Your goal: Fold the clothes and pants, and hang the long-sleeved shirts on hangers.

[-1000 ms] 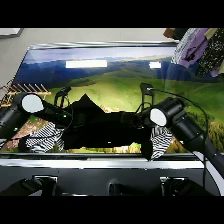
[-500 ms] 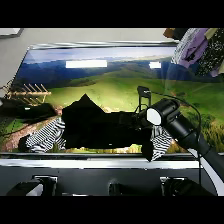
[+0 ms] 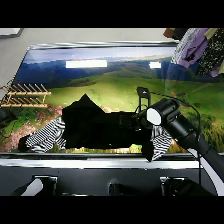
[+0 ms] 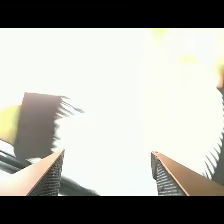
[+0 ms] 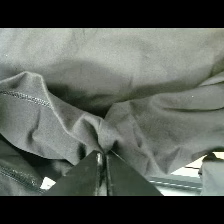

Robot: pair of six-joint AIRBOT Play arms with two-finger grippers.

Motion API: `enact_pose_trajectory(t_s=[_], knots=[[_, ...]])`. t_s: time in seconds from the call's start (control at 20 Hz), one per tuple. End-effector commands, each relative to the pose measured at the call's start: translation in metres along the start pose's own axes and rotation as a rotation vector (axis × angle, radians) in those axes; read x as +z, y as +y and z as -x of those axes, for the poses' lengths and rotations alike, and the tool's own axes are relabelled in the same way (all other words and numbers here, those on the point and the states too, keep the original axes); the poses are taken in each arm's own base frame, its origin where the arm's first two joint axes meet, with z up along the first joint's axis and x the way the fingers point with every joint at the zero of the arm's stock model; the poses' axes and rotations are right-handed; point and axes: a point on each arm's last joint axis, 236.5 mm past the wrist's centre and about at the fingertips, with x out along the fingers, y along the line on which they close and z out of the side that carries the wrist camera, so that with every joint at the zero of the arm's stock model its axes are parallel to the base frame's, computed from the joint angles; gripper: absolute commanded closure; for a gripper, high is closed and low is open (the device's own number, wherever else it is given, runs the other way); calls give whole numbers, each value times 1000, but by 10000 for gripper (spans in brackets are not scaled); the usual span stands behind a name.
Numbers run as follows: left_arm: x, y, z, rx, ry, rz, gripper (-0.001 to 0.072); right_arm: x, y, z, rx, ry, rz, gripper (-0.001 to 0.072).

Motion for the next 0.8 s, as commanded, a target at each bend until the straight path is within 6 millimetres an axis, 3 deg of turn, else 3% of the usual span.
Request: enact_pose_trajectory(t_s=[0.0,0.1,0.2,0.35,0.6,0.75], knots=[[44,63,-15,-51,-102,83,99,-1,0,0,0,3,1,677],[54,101,-29,-21,-117,3,98,-1,0,0,0,3,1,677],[49,119,-45,-10,-85,-169,98,-1,1,0,1,4,-1,677],[45,131,-70,0,-39,-394,108,-2,1,0,4,10,-2,677],[66,154,-94,63,-98,-370,108,-4,0,0,-3,18,-2,677],[67,157,-102,65,-95,-364,108,-3,-2,0,-8,14,0,677]])
